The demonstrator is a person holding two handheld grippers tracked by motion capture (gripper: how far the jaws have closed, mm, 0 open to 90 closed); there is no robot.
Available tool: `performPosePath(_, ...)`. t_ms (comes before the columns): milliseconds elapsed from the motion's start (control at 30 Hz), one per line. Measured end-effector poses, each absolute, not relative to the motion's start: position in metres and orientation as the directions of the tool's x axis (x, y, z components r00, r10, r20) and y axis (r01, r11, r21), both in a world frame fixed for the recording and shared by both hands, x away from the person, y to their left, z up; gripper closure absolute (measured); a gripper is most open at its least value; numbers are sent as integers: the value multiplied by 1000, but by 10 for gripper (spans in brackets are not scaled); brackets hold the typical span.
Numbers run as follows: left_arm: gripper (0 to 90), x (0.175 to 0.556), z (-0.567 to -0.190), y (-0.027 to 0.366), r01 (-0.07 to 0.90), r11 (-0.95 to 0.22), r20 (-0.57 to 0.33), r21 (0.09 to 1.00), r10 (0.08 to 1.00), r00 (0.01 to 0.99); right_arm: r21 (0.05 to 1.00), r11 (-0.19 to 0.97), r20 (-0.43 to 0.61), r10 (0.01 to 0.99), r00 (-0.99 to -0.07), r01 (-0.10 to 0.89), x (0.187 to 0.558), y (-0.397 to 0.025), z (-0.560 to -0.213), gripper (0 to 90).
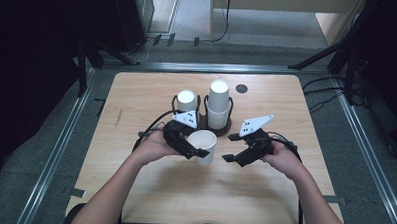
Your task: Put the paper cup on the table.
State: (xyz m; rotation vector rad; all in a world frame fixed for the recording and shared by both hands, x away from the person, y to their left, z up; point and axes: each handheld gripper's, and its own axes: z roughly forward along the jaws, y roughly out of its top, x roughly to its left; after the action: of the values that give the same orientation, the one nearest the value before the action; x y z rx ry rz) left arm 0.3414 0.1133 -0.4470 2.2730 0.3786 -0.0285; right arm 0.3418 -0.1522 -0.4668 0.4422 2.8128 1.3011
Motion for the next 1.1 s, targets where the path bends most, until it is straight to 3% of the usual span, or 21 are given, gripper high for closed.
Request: performPosePath(1100,233,344,-448,170,357,-598,-144,718,375,916,733,644,71,250,-966,220,357,-161,-468,228)
